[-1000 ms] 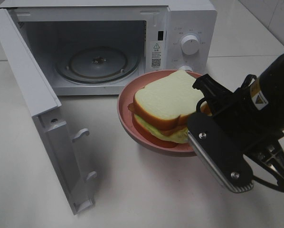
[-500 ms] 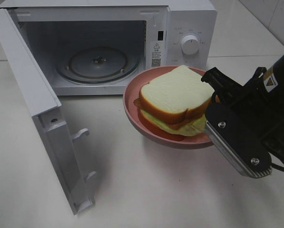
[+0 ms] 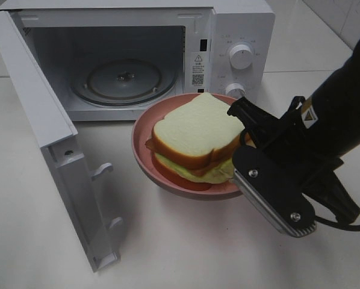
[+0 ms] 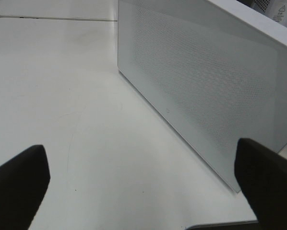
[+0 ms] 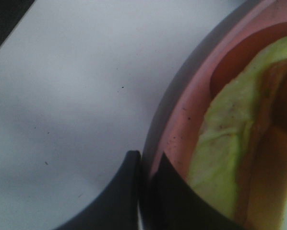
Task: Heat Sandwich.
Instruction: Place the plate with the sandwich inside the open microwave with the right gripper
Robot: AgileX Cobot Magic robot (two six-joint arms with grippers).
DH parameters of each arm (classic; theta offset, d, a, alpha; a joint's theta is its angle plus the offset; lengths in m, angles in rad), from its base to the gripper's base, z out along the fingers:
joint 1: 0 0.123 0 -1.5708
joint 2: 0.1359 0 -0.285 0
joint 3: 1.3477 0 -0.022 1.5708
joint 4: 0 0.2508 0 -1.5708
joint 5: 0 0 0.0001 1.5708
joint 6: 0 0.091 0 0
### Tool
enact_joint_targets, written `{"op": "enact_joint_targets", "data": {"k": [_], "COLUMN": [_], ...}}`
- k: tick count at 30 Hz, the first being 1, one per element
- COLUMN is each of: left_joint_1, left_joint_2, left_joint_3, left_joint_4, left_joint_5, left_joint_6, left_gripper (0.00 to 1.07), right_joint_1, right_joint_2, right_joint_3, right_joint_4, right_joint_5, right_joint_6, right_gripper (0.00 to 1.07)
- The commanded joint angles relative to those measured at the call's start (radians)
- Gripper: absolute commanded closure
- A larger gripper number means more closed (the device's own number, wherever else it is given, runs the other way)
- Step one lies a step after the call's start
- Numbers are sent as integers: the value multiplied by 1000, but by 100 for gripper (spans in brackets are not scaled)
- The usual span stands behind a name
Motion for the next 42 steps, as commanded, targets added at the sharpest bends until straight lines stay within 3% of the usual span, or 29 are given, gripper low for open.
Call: {"op": "enact_joint_targets", "data": {"k": [1,42], "left_joint_1": [1,1], "left_joint_2": [-16,-16], "left_joint_3": [3,3], "left_joint_4": [-2,-2], "left_joint_5": [-3,-3], "left_joint_6": [-1,-1], "left_gripper": [9,9], "right_joint_1": [16,18], "right_joint_2": [33,468], "right_joint_3": [-45,-535], "right_joint_4": [6,22], "right_joint_5": [-31,42], "right_joint_6": [-12,-19], "right_gripper": [107,107]}}
